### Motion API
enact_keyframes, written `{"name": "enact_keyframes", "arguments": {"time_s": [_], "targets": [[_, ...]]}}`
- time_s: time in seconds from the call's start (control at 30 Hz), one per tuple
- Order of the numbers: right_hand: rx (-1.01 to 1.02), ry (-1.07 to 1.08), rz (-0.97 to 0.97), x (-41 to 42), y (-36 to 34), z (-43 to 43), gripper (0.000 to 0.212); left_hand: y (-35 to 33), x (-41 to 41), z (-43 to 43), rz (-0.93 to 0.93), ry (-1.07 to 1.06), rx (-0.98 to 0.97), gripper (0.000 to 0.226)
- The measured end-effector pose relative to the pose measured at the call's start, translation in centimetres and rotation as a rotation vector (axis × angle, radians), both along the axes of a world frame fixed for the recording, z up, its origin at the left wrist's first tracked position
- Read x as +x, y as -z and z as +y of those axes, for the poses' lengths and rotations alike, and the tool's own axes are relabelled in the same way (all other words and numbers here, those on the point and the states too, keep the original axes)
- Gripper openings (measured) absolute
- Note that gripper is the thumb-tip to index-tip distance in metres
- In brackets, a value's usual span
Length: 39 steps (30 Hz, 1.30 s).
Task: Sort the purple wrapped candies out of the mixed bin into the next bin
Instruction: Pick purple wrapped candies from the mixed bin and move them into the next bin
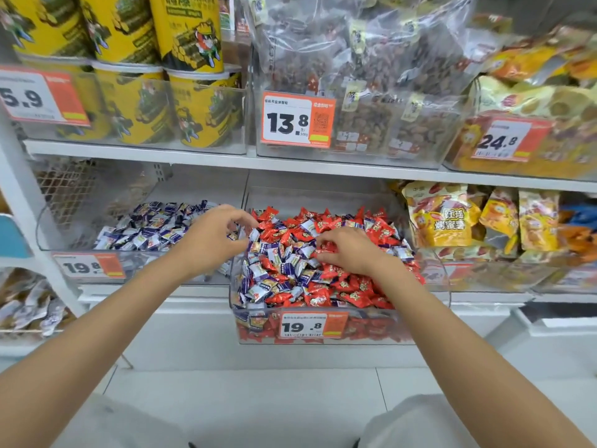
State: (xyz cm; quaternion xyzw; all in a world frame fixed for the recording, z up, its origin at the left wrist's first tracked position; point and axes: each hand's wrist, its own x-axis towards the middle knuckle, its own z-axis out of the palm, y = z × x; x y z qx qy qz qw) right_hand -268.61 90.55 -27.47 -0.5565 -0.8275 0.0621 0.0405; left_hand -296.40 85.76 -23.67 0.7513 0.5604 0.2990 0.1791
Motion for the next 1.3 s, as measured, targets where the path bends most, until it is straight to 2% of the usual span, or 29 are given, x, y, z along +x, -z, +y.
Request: {"name": "enact_keyframes", "arguments": {"time_s": [0.1,0.17,0.3,0.4,0.63,0.83,0.97,1.03,1.17,1.3], "targets": [[0.029,0.061,0.051,2.9,-0.3,0.4,0.042,-0.4,2.8,1.1,0.097,0.101,-0.033,0.021],[0.038,0.078,0.086,3.8,0.0,0.4,0.045,0.0,5.2,2.2,0.26,0.144,-0.089,0.023],[0.074,0.069,0.13,4.2,0.6,0.4,0.043,3.3,9.3,4.2,0.673,0.193,-0.282,0.076],[0.086,0.06,0.172,4.5,1.0,0.4,0.042,4.9,9.7,5.0,0.762,0.225,-0.345,0.083],[0.113,0.076,0.204,4.3,0.9,-0.1,0.04,3.3,8.0,5.4,0.585,0.28,-0.295,0.059],[-0.045,0.088,0.336,4.3,-0.5,-0.6,0.036,0.0,7.1,4.3,0.221,0.23,-0.362,0.062],[-0.038,0.09,0.456,4.4,-1.6,-1.4,0.038,-1.1,6.0,3.6,0.034,0.264,-0.349,0.015],[0.003,0.089,0.514,4.2,-2.2,-1.9,0.036,-1.3,5.5,3.6,-0.068,0.243,-0.379,0.022],[-0.005,0.046,0.632,2.5,-3.7,-2.8,0.03,-1.5,5.0,3.2,-0.158,0.227,-0.383,0.011],[-0.069,-0.004,0.589,1.2,-4.1,-2.7,0.03,-1.7,4.5,3.1,-0.197,0.203,-0.367,0.02]]}}
